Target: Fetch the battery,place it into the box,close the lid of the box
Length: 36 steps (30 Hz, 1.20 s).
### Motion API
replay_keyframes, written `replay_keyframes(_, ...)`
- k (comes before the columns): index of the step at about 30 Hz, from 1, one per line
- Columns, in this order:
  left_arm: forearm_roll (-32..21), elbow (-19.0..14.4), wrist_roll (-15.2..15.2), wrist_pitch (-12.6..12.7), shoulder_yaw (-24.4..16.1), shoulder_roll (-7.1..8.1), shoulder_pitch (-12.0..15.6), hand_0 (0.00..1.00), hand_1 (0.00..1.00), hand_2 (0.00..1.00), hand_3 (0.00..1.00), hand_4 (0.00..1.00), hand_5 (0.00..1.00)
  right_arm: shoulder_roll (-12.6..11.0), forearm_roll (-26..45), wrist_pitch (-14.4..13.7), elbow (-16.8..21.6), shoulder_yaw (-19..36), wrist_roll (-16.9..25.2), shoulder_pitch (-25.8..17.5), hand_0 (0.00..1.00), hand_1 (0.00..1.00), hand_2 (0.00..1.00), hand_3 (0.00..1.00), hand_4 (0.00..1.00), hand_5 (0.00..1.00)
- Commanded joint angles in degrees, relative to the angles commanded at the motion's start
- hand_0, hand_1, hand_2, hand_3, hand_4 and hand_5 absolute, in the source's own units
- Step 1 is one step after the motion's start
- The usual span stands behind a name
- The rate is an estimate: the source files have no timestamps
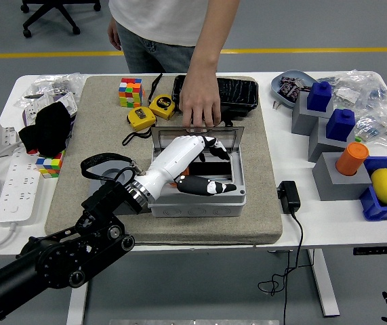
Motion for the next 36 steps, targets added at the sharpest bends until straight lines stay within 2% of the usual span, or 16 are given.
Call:
replay_keyframes(5,1.4,-2.6,0.5,-0.9,0.0,0.75,0.4,0.352,0.529,0.536,0.513,0.998,0.480,0.0,0.0,0.0,0.0,0.0,0.0,0.0,0.864,0.828,0.788,0.779,0.998,0.998)
replay_keyframes(6,1.8,-3.5,0.7,-1.3,-0.1,1.07,0.6,0.381,0.564,0.554,0.526,0.998,0.474,0.0,0.1,0.0,0.0,0.0,0.0,0.0,0.866,0.828,0.787,0.779,0.998,0.998)
replay_keyframes(11,2.8,-8.1,1.1,-3.0,-0.4,2.78,1.7,0.381,0.564,0.554,0.526,0.998,0.474,0.0,-0.1,0.0,0.0,0.2,-0.1,-0.1,0.866,0.828,0.787,0.779,0.998,0.998)
replay_keyframes(12,2.9,-8.7,1.1,-3.1,-0.5,3.02,1.8,0.439,0.645,0.611,0.568,0.998,0.476,0.0,-0.1,-0.1,0.0,0.3,-0.1,-0.1,0.866,0.828,0.787,0.779,0.998,0.998)
replay_keyframes(17,2.9,-13.1,0.4,-2.9,-1.3,4.31,2.9,0.439,0.645,0.611,0.568,0.998,0.476,0.0,-0.1,0.0,0.0,0.3,0.0,-0.2,0.866,0.828,0.787,0.779,0.998,0.998)
replay_keyframes(18,2.9,-13.8,0.3,-2.8,-1.5,4.46,3.1,0.580,0.728,0.712,0.634,0.998,0.477,0.0,-0.1,-0.1,0.0,0.4,0.0,-0.2,0.866,0.828,0.787,0.779,0.998,0.998)
replay_keyframes(23,3.4,-15.2,0.3,-2.9,-3.5,4.57,3.7,0.580,0.728,0.712,0.634,0.998,0.477,0.1,-0.3,0.0,0.0,0.5,0.0,-0.3,0.866,0.828,0.787,0.779,0.998,0.998)
replay_keyframes(24,3.6,-15.3,0.4,-3.0,-4.2,4.53,3.9,0.735,0.811,0.782,0.758,0.998,0.505,0.1,-0.3,0.0,0.0,0.5,0.0,-0.3,0.865,0.827,0.788,0.779,0.998,0.998)
replay_keyframes(29,3.8,-15.3,0.8,-3.7,-6.9,4.45,4.4,0.735,0.811,0.782,0.758,0.998,0.505,0.1,-0.4,-0.1,0.0,0.6,-0.1,-0.3,0.865,0.827,0.788,0.779,0.998,0.998)
replay_keyframes(30,3.6,-15.2,0.9,-3.9,-7.6,4.39,4.5,0.950,0.979,0.952,0.914,0.998,0.716,0.1,-0.4,-0.1,0.0,0.6,-0.1,-0.3,0.864,0.827,0.788,0.779,0.998,0.998)
replay_keyframes(35,2.0,-14.6,1.5,-3.9,-10.2,3.87,5.0,0.950,0.979,0.952,0.914,0.998,0.716,0.1,-0.4,-0.1,0.0,0.7,-0.1,-0.3,0.864,0.827,0.788,0.779,0.998,0.998)
replay_keyframes(36,1.8,-14.5,1.7,-3.9,-10.6,3.80,5.1,0.998,0.998,0.998,0.979,0.998,0.998,0.1,-0.4,-0.1,0.0,0.7,-0.1,-0.3,0.866,0.827,0.788,0.779,0.998,0.998)
